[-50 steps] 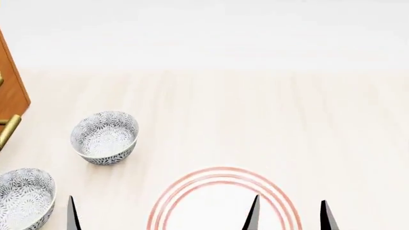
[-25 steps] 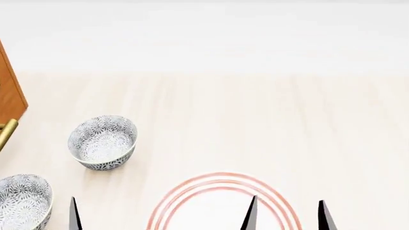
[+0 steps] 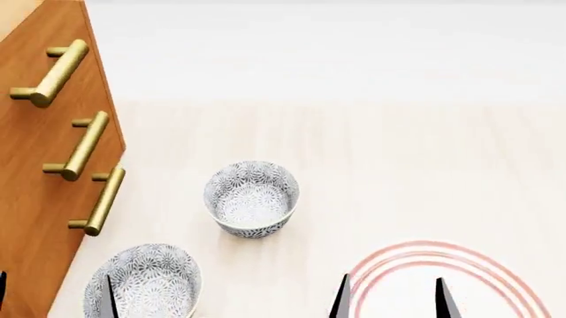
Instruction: Pick up the bowl and put it in the front on the plate.
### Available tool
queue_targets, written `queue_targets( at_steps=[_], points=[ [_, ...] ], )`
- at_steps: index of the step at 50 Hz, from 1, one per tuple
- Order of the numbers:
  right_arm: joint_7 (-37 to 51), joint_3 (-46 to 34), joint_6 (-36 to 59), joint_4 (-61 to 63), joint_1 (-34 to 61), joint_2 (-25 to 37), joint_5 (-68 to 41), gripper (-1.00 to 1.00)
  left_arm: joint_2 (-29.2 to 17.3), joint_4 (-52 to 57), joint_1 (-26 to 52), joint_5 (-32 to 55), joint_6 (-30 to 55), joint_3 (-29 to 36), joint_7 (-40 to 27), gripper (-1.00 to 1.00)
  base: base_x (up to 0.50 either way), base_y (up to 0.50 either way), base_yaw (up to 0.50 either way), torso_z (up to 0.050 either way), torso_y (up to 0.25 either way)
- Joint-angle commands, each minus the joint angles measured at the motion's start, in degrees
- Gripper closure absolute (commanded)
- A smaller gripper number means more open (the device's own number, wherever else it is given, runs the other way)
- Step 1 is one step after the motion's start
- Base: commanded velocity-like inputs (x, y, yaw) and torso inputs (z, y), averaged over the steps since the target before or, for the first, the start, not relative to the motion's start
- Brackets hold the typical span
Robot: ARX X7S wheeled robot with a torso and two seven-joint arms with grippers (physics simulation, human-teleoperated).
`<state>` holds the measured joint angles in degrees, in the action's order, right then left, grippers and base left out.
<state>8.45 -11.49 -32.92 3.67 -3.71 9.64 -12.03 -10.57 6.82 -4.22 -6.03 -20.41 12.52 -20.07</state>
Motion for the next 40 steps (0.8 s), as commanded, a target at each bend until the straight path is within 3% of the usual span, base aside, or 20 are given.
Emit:
queue_targets(
  at_steps=[1,5,22,40],
  points=[
    [-0.46,0.33,-0.54,0.25,-0.23,-0.39,0.72,-1.0,0.45,0.06,0.09,0.8,0.08,-1.07,0.63,-1.0,0.0,0.5,0.0,0.0,0.0],
    [-0.15,0.12,0.16,0.16,-0.07,-0.26,0.96,-1.0,0.32,-0.04,0.19,1.04,0.31,-0.89,0.57,-1.0,0.0,0.5,0.0,0.0,0.0],
    [1.94,0.04,4.06,-0.11,0.91,0.13,0.32,-1.0,0.02,0.39,0.65,-0.12,3.34,-0.2,-0.41,-1.0,0.0,0.0,0.0,0.0,-0.004],
    [2.58,-0.67,4.33,-0.14,1.04,0.66,0.13,-1.0,-0.49,0.01,0.93,0.36,3.85,0.37,-1.18,-1.0,0.0,0.0,0.0,0.0,-0.246]
  ],
)
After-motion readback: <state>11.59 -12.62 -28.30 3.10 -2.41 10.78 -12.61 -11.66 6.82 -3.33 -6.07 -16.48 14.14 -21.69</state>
